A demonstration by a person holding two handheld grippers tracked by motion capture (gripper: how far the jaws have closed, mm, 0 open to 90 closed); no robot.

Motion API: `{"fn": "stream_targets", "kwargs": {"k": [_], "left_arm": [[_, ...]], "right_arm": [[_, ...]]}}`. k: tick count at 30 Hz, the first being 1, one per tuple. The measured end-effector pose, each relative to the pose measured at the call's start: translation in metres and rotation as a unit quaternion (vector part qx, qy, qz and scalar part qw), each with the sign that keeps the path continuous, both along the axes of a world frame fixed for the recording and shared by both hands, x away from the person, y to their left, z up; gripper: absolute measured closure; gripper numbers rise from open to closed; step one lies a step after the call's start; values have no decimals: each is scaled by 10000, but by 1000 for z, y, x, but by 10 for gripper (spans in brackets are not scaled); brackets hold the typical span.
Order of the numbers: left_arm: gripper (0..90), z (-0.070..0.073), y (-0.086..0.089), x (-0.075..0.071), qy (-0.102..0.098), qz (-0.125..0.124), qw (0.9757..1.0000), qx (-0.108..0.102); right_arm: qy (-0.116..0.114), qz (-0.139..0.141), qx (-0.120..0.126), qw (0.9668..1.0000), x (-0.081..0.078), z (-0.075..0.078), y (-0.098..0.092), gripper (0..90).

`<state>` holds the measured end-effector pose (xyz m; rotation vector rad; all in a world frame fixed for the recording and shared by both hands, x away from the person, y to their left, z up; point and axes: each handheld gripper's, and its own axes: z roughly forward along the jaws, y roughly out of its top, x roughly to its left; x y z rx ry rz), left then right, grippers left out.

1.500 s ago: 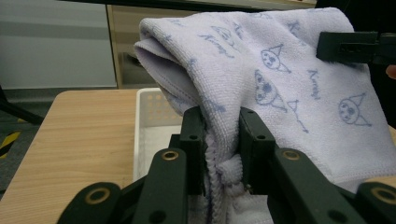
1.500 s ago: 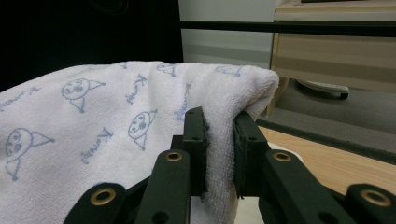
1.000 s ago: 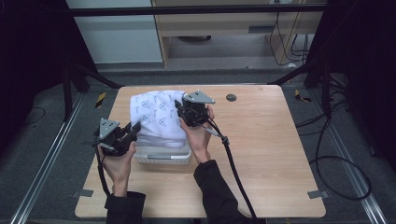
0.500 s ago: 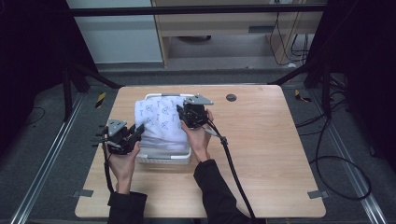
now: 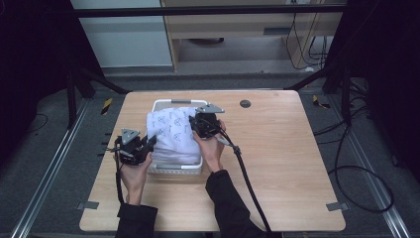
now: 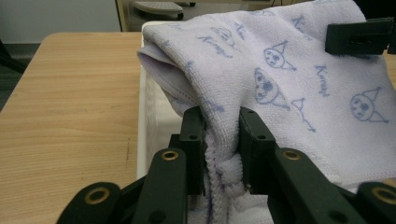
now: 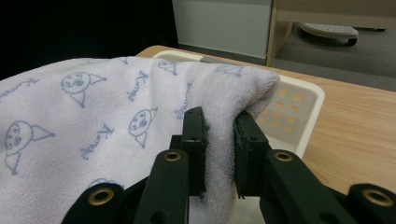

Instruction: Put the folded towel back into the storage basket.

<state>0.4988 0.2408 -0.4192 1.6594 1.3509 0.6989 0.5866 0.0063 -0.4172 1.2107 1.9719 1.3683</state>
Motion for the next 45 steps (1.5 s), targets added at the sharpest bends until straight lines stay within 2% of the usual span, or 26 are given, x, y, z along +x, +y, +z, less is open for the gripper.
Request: {"fn": "stream_targets", "kwargs": {"k": [17,22,25,28,35,41,45], "left_arm": [[726,-17,-1,11,353,46,9992,153],[695,-20,-1,13,422,110,9989,192],[658,-21,-1,14,411,165,9988,201],[604,-18,0,12,310,182,9993,117],[564,-8,0,1,26,126,9999,-10],[510,-1,-6,-12,-192,-39,9998,8],[458,3,-12,-23,-303,-130,9995,-12]], "right_arm": [[183,-48,-217,9996,6,-20,3,754],[290,-47,-400,9988,7,-24,4,705],[282,-101,-491,9983,8,-25,2,625],[176,-161,-450,9987,7,-22,-1,604],[28,-157,-326,9993,-1,-12,-12,537],[-169,-159,-140,9996,-16,-1,-30,440],[-143,-82,-94,9998,-27,4,-43,369]]}}
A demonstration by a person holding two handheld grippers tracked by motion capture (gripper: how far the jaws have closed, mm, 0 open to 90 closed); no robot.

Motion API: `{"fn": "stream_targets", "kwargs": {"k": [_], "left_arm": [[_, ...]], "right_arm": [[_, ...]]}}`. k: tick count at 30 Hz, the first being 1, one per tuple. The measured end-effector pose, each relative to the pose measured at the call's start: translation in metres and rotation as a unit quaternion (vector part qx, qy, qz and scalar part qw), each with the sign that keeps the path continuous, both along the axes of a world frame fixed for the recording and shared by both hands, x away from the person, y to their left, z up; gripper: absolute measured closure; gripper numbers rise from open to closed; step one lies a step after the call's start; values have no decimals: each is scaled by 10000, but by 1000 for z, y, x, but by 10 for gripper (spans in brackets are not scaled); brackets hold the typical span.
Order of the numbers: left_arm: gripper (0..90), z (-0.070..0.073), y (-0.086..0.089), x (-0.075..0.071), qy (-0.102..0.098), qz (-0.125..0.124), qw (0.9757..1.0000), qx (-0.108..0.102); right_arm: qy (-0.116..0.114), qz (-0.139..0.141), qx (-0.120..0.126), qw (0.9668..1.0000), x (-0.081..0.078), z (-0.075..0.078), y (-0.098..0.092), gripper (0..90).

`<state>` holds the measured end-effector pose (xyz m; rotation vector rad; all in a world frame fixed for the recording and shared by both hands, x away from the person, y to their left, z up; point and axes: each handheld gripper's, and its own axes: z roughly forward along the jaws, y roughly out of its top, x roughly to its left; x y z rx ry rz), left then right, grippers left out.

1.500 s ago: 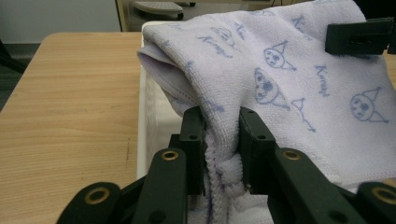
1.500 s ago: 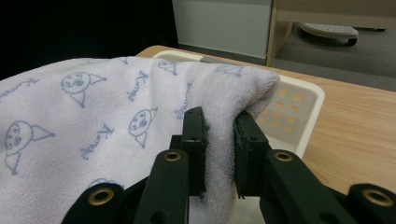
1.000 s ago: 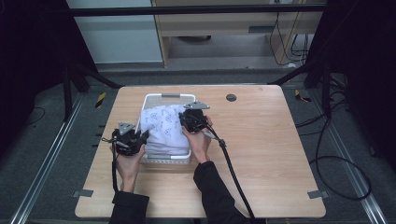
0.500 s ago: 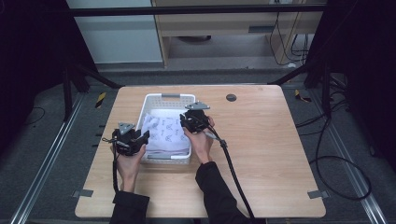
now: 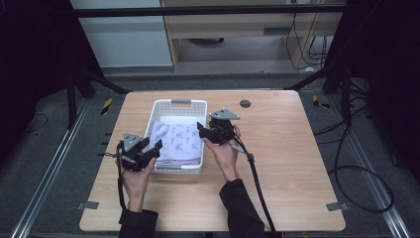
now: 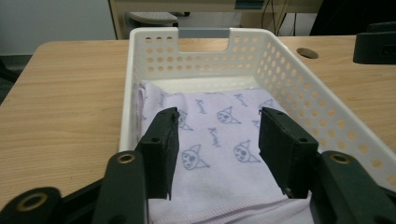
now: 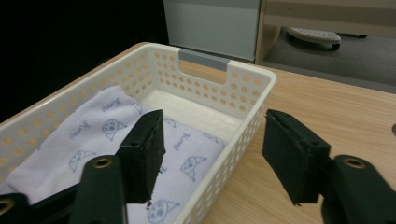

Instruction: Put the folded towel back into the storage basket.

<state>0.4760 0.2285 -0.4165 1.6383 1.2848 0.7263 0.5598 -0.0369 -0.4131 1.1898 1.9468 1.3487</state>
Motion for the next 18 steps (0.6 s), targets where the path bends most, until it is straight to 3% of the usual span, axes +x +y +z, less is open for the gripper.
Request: {"fn": "stream_targets", "kwargs": {"k": [10,18], "left_arm": [[405,-1,-18,-29,-229,-229,9995,28],[381,-8,-29,-48,-314,-438,9985,103]], "right_arm": [[-203,68,257,9994,-39,4,-50,231],[-46,259,171,9995,-69,-12,-87,189]]}}
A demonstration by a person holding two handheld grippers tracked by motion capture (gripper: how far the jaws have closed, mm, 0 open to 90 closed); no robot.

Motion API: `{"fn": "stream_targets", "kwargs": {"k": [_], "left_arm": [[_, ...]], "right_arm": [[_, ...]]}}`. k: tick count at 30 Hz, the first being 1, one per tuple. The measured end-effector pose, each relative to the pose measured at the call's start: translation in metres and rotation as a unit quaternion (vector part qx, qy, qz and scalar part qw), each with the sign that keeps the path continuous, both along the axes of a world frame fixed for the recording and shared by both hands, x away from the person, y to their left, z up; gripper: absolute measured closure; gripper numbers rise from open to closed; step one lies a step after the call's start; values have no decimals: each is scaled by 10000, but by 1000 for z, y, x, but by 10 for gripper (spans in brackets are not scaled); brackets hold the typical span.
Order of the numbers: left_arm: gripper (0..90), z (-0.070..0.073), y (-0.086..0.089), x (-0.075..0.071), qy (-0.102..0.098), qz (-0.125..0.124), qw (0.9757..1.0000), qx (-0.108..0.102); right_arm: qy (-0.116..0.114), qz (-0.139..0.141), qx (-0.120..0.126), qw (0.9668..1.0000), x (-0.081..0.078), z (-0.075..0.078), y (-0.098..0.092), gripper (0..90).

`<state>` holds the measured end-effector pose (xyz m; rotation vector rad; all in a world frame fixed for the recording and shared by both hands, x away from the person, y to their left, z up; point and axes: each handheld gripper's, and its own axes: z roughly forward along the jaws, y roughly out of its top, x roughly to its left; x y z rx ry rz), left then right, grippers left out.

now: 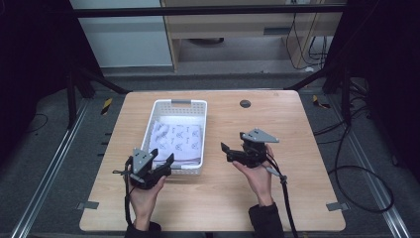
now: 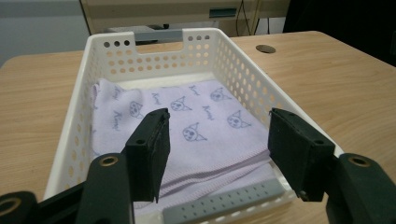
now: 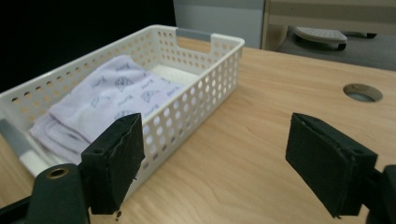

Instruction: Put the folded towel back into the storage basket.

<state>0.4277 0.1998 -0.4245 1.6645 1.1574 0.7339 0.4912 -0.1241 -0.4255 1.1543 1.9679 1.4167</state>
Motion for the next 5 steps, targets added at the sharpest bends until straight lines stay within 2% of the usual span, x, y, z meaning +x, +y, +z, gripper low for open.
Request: {"fn": "stream_targets", "kwargs": {"k": [5], "left_arm": [[379,-4,0,-15,-35,-52,10000,18]], "right_arm": [[39,-84,-53,9999,-15,-13,-23,170]]}}
